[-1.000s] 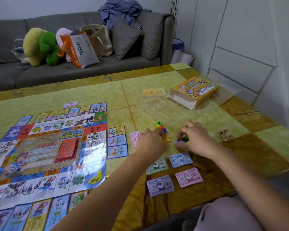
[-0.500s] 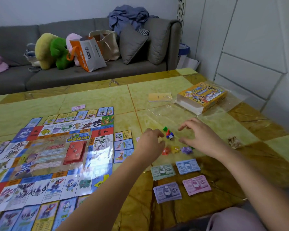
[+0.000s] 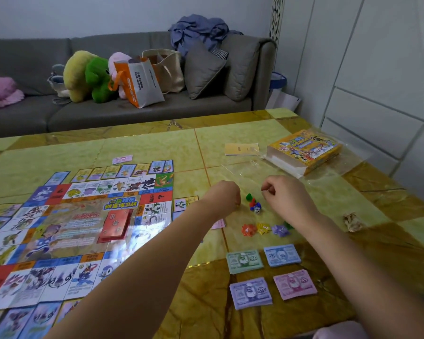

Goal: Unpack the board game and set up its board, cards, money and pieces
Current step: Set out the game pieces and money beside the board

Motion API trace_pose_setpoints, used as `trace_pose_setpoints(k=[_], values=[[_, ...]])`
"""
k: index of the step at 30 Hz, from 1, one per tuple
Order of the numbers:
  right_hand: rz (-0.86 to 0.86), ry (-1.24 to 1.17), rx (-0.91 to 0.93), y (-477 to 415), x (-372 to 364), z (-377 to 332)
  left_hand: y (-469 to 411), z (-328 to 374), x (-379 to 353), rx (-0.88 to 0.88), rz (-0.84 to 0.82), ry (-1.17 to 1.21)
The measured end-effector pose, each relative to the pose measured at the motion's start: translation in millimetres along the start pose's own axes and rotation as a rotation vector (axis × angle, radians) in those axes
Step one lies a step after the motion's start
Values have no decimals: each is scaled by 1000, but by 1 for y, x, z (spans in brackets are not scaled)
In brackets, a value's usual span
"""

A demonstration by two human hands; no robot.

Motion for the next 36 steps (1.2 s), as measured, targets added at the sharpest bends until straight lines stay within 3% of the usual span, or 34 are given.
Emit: trace_pose_setpoints(k=[5,13,21,28,32,36], values=[[-74,21,56,3,-13,-10,-3,-4,2,5,54,55],[-106,273,105,-3,-39,-33,34,-32,54,155,449,461],[-120,385,-30,2,-44,-36,105,-76,70,207,300,757],[-155,445,-54,5,-45,-43,177,-109,63,207,214,661],[-59,399,-85,3,-34,-48,204,-122,63,231,251,615],[94,193,-31,4,-13,-72,216,-130,70,236,304,607]])
Point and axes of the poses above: each hand's wrist, its own y-axis away from the middle knuckle, its own x-axis out of the back of the hand, z = x × y, the point moved 7 cm from there along -y, towards the middle knuckle, and after that the axes turned 5 degrees about z, right-handed, at the moved point
